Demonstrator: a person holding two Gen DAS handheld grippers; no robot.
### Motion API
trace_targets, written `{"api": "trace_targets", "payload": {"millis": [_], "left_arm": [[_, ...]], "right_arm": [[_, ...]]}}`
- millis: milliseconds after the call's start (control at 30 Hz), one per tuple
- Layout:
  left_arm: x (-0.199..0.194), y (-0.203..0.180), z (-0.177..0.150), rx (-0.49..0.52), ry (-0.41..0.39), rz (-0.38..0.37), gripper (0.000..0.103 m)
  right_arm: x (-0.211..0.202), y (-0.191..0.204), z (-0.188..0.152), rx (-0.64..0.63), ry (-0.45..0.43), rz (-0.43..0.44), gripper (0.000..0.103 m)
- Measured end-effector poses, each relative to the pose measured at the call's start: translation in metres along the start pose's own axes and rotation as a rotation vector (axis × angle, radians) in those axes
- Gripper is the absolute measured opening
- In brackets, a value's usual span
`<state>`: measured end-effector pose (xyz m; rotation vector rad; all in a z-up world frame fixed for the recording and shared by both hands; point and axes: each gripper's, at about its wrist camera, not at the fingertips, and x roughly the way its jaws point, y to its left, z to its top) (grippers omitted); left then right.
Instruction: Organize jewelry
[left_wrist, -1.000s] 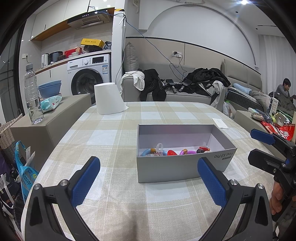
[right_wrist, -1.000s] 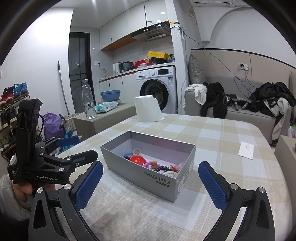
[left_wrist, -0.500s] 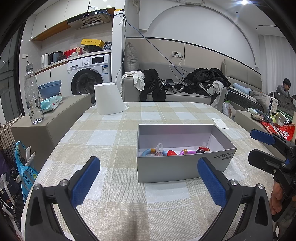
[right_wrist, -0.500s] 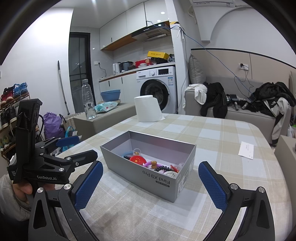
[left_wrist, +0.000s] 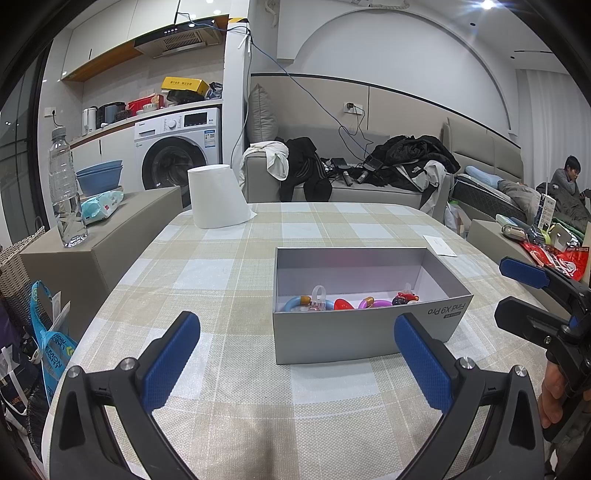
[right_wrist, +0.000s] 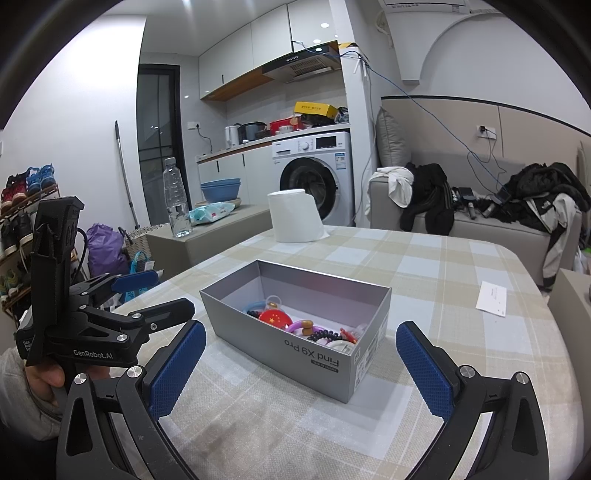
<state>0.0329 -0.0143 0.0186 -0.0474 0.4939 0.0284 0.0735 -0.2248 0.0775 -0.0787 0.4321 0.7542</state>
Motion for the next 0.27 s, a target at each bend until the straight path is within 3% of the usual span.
{"api": "trace_targets", "payload": {"millis": [267], "left_arm": [[-0.0039,0.0013,0.0020,-0.002,-0.008,0.004,0.102]], "right_arm": [[-0.0002,0.0000,0.0000,0.000,0.000,0.000,0.103]]}}
